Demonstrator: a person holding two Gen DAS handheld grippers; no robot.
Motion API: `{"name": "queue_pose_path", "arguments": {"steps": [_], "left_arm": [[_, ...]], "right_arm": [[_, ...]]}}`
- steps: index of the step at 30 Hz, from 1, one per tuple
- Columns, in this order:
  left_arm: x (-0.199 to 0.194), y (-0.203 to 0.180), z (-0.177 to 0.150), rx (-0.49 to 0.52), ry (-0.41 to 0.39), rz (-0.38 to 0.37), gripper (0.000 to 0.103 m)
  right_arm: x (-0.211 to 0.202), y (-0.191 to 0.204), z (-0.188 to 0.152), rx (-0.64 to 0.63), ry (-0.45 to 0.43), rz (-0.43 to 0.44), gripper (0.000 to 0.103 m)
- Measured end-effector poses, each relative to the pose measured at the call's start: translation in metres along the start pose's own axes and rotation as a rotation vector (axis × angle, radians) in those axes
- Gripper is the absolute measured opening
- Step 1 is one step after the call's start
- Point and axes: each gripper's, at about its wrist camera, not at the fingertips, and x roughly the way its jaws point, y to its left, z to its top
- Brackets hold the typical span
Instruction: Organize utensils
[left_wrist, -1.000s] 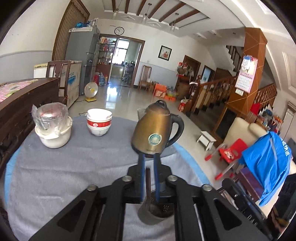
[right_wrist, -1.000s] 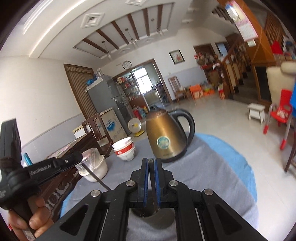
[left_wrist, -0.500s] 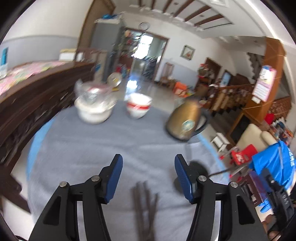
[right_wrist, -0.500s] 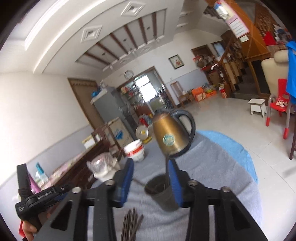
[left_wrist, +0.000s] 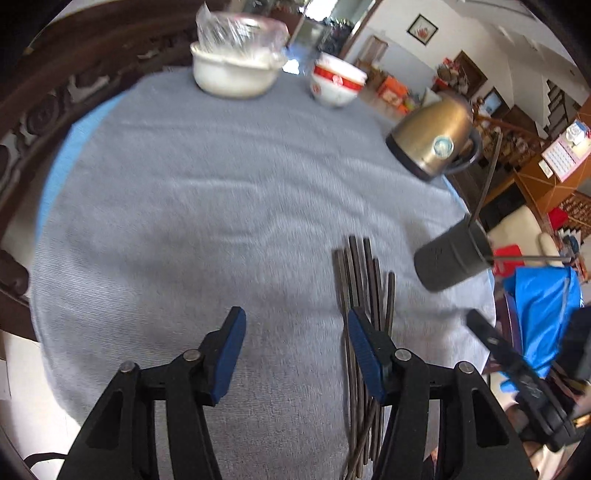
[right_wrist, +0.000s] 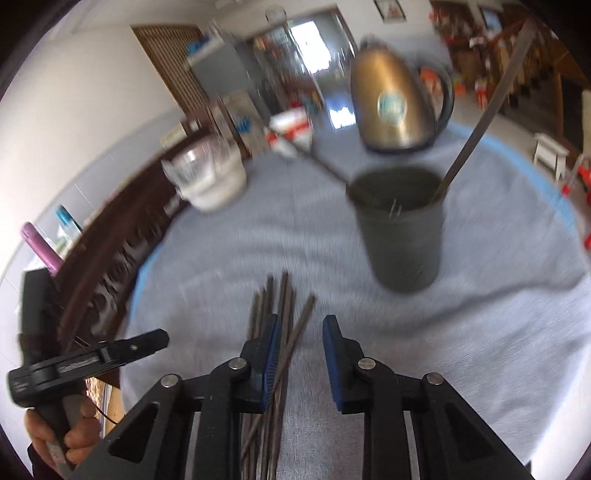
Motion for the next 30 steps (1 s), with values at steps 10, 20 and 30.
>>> {"name": "queue_pose_path", "arguments": {"steps": [10,20,30], "left_arm": [[0.037,0.001,0.013,0.005,0.119,-0.071,0.036],[0.058,-0.005,0.028,0.003,0.172,-0.113,0.036],[0.087,-0.026,0.042,0.042,0.200,-0.067,0.036]], "right_arm": [[0.083,-0.001,0.010,0.034,0.162,-0.062,0.015],[0.105,-0.005,0.017,0.100,0.215,-0.069,0.015],[0.094,-0.014,0.015,0.006,0.212,-0.130,0.010]]}}
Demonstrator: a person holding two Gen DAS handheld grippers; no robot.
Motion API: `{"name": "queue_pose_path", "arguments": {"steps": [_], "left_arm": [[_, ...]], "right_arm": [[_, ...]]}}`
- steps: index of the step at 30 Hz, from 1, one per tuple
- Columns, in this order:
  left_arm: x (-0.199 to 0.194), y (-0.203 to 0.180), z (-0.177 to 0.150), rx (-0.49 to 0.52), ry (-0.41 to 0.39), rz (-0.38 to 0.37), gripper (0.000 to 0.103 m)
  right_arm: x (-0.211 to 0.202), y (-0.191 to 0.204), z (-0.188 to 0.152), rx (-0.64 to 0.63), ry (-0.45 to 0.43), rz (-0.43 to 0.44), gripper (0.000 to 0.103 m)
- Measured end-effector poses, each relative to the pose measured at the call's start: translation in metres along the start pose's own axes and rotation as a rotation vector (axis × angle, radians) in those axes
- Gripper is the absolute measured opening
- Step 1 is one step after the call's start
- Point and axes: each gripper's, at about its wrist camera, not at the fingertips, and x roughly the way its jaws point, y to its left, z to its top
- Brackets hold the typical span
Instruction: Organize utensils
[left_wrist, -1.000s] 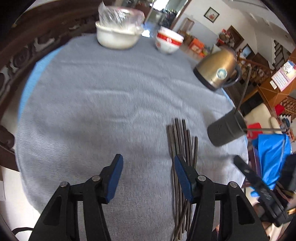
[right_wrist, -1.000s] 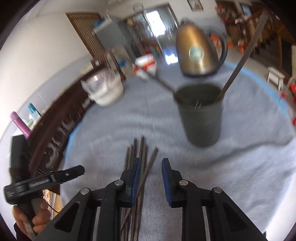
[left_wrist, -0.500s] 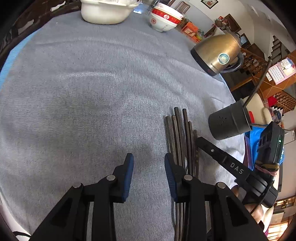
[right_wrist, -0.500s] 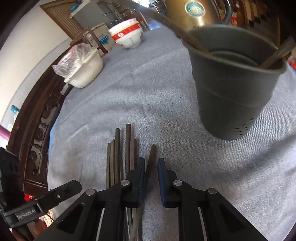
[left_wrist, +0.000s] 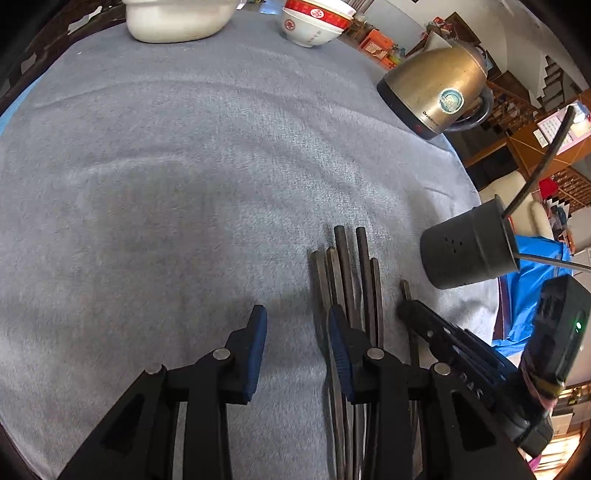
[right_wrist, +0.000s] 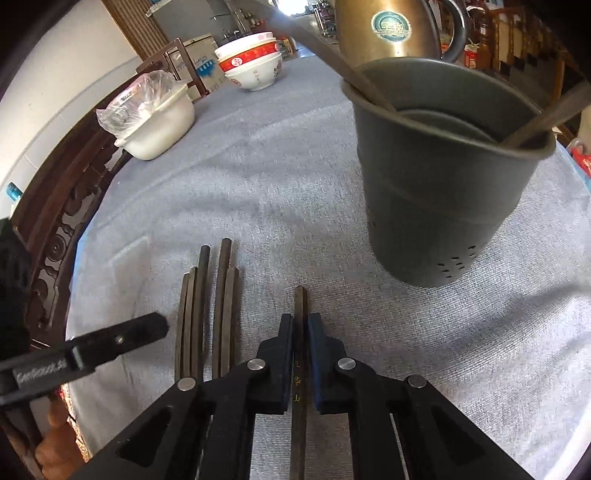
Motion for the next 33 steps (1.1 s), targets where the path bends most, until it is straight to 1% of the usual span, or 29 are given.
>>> {"name": "queue_pose_path", "arguments": {"steps": [5,9,18,19,22,25,28,33], "left_arm": [[0.008,-0.006,0.009,0.009,-0.002,0.020,0.036],[0.011,-0.006,0.018,0.007,-0.003,0.023,0.036],[0.018,-0.013,0.028,0.023,0.000,0.037,0.036],[0.018,-0.013,0.028,0.025,0.001,0.038,0.035],[0.018,-0.012,0.028,0.028,0.005,0.052,0.027],[0.014,-0.002,0.027,0.003,0.024,0.021,0.026],[0.012,0.004,0.024,-0.010,0.029,0.009,0.025],[0.013,-0.001,0.023,-0.006,0.025,0.031,0.025]], "right_arm": [[-0.001,-0.002,0.000,-0.018,0.001,0.013,0.010],[0.000,-0.008,0.001,-0.012,0.009,0.039,0.010],[0.003,-0.010,0.004,0.006,0.029,0.056,0.010],[0.003,-0.009,0.004,0.006,0.028,0.054,0.010],[0.004,-0.009,0.004,0.007,0.026,0.056,0.010],[0.004,-0.012,0.005,0.018,0.028,0.074,0.010],[0.005,-0.015,0.006,0.032,0.032,0.089,0.010],[0.004,-0.015,0.005,0.030,0.027,0.086,0.010]]}}
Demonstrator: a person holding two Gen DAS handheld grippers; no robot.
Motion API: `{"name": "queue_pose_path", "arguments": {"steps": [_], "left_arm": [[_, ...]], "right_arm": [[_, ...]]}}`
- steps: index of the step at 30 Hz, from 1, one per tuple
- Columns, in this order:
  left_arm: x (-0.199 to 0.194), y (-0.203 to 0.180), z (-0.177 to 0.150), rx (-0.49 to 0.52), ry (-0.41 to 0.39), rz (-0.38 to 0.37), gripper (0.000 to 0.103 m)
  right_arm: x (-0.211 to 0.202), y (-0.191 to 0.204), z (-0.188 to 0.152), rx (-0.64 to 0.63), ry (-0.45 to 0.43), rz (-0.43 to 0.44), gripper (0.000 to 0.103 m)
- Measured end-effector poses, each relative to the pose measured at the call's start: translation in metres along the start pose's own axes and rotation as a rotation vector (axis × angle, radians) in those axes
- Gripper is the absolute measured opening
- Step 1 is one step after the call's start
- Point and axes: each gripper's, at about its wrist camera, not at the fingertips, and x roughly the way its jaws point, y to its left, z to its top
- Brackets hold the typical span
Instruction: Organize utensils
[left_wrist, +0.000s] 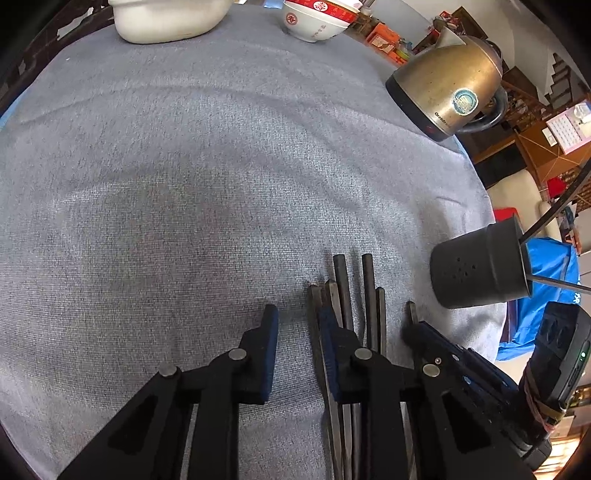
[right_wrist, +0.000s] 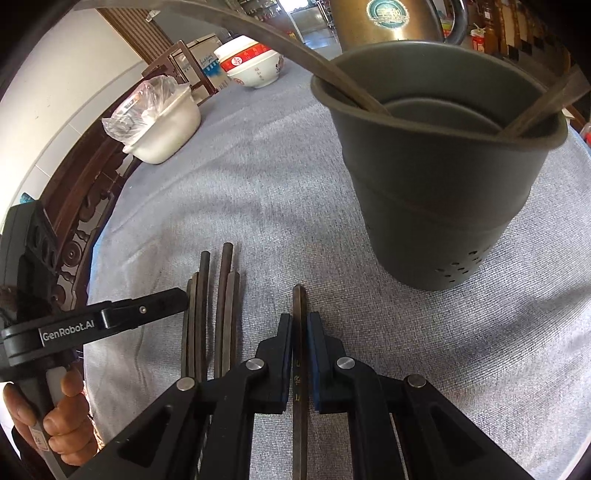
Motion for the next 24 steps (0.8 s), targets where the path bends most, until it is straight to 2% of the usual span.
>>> {"name": "queue_pose_path", "arguments": {"steps": [7,15,19,21,22,24], "left_arm": [[0.008,-0.013,0.010,0.009,-0.003,0.033,0.025],[0.014,-0.026,0.017,0.032,0.016,0.098,0.025],[0.019,-0.034,0.019,0.053,0.018,0.126,0.022],[0.021,-0.035,0.020,0.063,0.016,0.130,0.016],[0.021,-0.035,0.020,0.065,0.015,0.132,0.010],[0.022,-0.031,0.021,0.063,0.013,0.115,0.008]], "right_arm": [[0.001,0.002,0.003,-0.004,0.014,-0.002,0.010],[0.010,0.018,0.012,-0.059,0.042,-0.089,0.010],[0.013,0.026,0.012,-0.105,0.043,-0.131,0.010],[0.013,0.028,0.012,-0.118,0.038,-0.135,0.010],[0.013,0.028,0.012,-0.125,0.036,-0.135,0.010],[0.012,0.028,0.010,-0.131,0.021,-0.126,0.009]]}}
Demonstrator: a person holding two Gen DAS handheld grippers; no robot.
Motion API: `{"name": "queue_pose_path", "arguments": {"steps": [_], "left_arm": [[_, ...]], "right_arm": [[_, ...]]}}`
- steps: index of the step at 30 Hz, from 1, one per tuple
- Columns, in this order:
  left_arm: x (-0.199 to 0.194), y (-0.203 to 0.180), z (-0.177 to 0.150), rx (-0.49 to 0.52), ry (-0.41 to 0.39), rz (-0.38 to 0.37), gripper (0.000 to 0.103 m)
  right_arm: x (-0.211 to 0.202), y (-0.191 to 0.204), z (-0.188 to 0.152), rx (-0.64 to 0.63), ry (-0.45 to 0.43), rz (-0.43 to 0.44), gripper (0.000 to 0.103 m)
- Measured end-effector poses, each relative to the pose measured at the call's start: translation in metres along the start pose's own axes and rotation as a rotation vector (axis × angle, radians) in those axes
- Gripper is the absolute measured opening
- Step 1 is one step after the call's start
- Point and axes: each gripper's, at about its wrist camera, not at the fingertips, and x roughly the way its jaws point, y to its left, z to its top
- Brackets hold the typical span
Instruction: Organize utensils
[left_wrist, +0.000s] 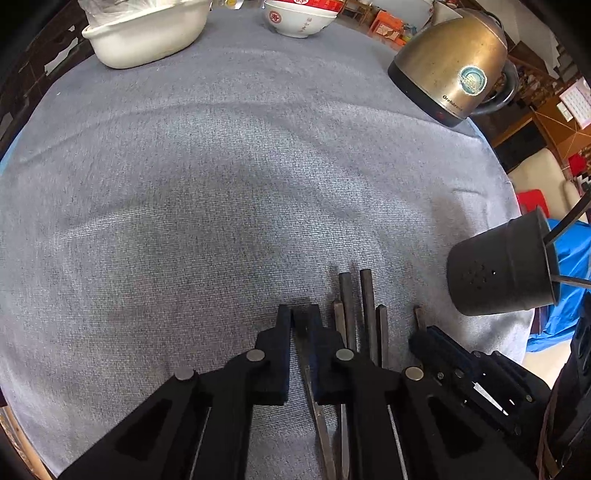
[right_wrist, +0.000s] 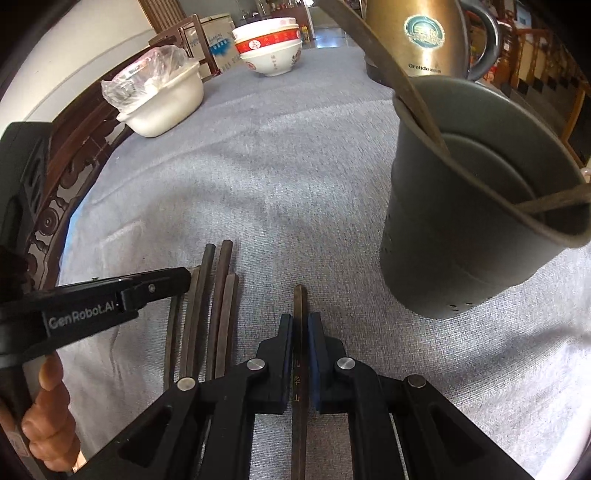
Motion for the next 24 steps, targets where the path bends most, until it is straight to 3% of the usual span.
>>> {"name": "queue_pose_path", "arguments": {"steps": [6,18,24], "left_arm": [[-0.010,0.011,-0.010,-0.044,-0.029,-0.050,0.006],[-0.137,-0.020,-0.032,0.043,-0.319,-0.091,0.005],[-0.191,-0.041,-0.053,0.100,-0.440,-0.110,0.005]], "right_arm": [[-0.016,-0.012,-0.008,0.046,-0.066,0.079,0.008],[-0.131,-0.009,-0.021,0.035,-0.376,0.201,0.008],[-0.180,-0.006,-0.034,0.035,-0.530,0.220,0.007]]}}
